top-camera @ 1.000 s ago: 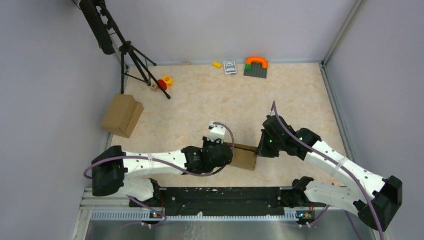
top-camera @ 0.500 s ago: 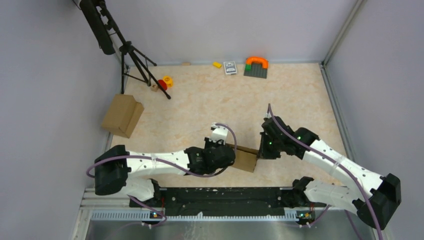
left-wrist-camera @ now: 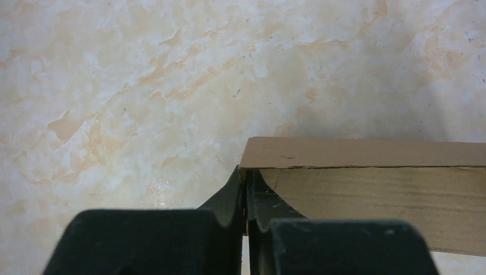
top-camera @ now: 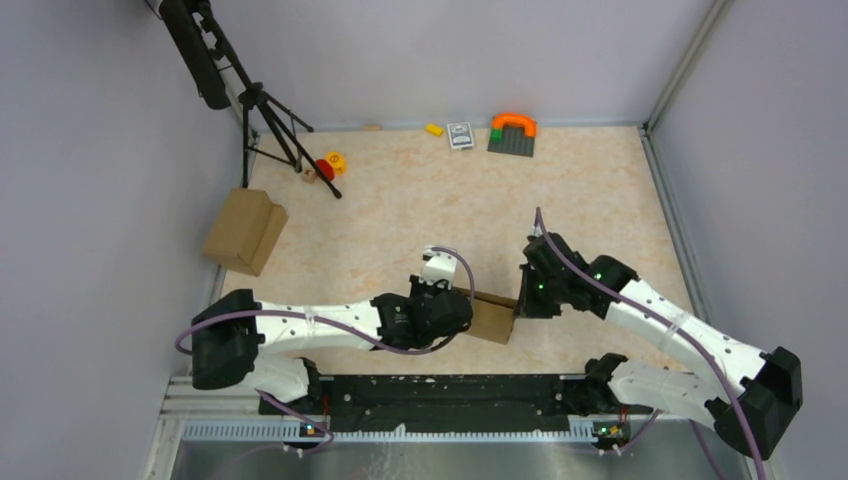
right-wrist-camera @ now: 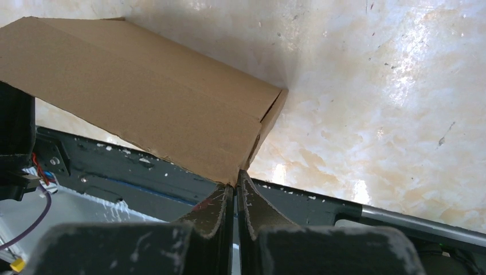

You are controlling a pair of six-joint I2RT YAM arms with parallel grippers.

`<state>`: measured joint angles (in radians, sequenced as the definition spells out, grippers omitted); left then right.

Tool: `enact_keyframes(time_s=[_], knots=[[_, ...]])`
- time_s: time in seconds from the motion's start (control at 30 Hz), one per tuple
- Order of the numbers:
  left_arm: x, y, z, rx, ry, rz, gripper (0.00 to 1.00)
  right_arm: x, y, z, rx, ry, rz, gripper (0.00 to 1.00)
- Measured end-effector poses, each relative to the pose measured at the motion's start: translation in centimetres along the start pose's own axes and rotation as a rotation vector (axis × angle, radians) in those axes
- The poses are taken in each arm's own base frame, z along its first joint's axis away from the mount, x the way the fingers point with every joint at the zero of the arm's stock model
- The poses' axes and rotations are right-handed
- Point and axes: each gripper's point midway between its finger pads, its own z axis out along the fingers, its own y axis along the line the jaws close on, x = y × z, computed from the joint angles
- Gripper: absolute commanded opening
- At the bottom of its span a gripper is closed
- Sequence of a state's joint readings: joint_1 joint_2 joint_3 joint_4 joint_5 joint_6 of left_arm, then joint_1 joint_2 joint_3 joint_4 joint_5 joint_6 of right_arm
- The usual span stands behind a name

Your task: Fold the paper box

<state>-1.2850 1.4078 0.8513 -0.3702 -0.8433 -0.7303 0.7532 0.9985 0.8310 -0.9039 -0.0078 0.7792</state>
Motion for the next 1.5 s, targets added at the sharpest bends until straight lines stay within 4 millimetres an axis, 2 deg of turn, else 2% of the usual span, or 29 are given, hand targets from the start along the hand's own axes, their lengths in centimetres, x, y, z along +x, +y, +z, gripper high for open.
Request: enact_keyframes(time_s=[0.9,1.2,1.5], knots=[[0.0,0.2,0.1,-0.013,-0.002,-0.007,0.0,0.1,0.0,0.8,0.121,-0.125,-0.034,0.0],[-0.6,0.5,0.9,-0.036,-0.008,-0.048,0.0,-2.4,-0.5,1.6,0.19,-0.249,-0.04,0.0],[-2.3,2.1,3.5,-0.079,-0.03,-0.079,0.0,-6.3,0.3,2.3,0.22,-0.421,-0.079,0.0]])
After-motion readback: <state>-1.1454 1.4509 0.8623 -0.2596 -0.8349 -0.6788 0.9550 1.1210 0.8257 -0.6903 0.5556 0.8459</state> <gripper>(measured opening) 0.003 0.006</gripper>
